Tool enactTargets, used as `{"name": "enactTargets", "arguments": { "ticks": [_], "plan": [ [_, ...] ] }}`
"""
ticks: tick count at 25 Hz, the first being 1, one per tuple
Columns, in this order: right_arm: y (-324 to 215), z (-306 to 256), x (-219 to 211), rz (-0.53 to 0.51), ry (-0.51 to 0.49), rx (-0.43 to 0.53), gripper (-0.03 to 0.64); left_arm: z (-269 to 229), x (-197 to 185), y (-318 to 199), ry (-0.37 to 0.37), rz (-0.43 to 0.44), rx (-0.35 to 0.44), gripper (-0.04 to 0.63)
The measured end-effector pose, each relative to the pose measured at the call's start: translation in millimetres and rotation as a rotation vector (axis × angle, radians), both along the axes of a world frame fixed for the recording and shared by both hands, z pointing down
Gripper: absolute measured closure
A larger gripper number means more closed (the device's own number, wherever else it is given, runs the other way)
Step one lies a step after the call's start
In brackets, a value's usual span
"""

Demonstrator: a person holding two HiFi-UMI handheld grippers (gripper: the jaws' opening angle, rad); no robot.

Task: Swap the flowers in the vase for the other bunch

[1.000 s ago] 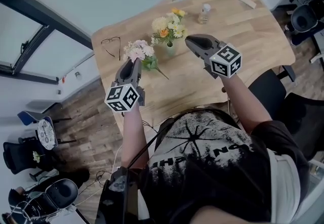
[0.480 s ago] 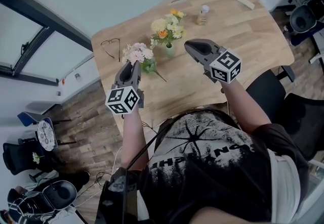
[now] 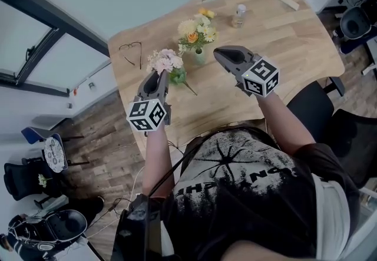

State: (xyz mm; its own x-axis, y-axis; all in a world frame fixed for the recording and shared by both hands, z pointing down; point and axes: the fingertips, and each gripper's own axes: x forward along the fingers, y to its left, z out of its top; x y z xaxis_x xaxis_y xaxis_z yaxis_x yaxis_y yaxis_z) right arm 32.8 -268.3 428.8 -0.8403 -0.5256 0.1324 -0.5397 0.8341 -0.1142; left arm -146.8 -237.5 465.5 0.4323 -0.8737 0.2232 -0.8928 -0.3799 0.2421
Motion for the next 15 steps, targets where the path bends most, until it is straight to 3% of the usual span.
{"name": "enactTargets", "arguments": {
  "ticks": [15],
  "plan": [
    [2.9,10.9,-7.7,-0.007,0.014,-0.017,0.593,5.7,-3.1,2.3,0.002,0.007,-0.013,0.503]
  ]
}}
